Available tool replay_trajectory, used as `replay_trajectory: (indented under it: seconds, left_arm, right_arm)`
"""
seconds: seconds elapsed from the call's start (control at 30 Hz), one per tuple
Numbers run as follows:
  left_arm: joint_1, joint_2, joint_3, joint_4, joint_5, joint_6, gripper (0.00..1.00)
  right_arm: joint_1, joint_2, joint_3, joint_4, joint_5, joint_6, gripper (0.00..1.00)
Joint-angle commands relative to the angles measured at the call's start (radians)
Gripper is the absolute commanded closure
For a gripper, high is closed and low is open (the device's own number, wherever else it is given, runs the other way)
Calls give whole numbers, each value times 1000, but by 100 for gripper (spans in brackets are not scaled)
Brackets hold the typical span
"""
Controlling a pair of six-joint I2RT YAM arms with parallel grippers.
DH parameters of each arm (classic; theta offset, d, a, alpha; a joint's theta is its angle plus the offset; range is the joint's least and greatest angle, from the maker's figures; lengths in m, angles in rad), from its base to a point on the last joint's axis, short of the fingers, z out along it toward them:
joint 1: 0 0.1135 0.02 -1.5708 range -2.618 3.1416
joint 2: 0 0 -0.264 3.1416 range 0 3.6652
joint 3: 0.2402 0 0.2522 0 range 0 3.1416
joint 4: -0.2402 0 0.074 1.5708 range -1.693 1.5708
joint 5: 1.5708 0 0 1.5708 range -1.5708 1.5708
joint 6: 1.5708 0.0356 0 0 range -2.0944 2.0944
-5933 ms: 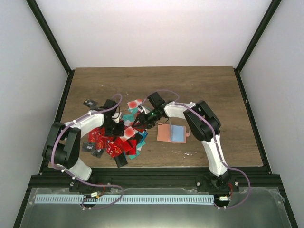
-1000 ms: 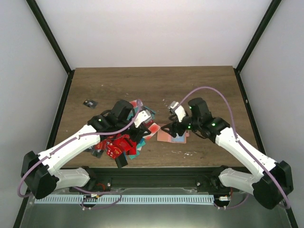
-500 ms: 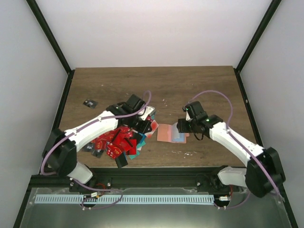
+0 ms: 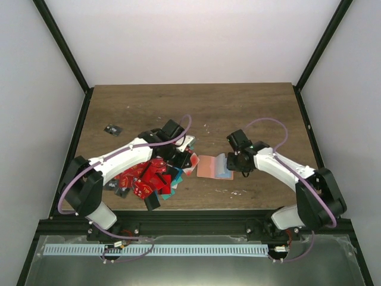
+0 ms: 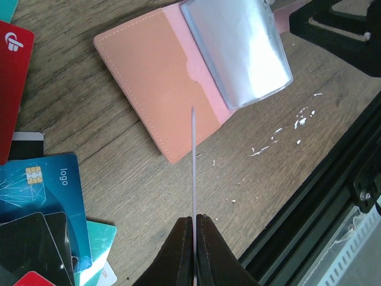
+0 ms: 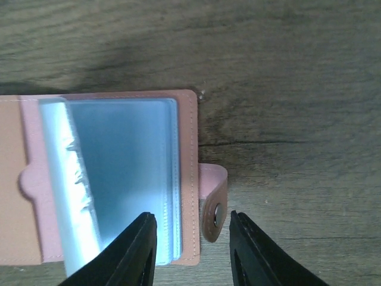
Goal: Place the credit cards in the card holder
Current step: Insert the credit card into the card holder.
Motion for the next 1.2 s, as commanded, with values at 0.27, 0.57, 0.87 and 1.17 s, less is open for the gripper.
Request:
replay_trajectory:
  seconds: [0.27, 0.57, 0.87, 1.17]
  left_arm:
    - [-3, 17, -9, 80, -17, -47, 96]
    - [0, 7, -16, 95, -16, -50, 96]
    - [14, -5, -2, 132, 30, -115, 96]
    - [86, 92, 52, 241, 190, -243, 96]
  right_arm:
    - [-4, 129, 79, 61, -107, -85, 68]
    - [23, 202, 184, 34, -249, -114, 65]
    - [55, 258, 207, 119, -394, -116, 57]
    - [55, 293, 115, 274, -470, -53, 60]
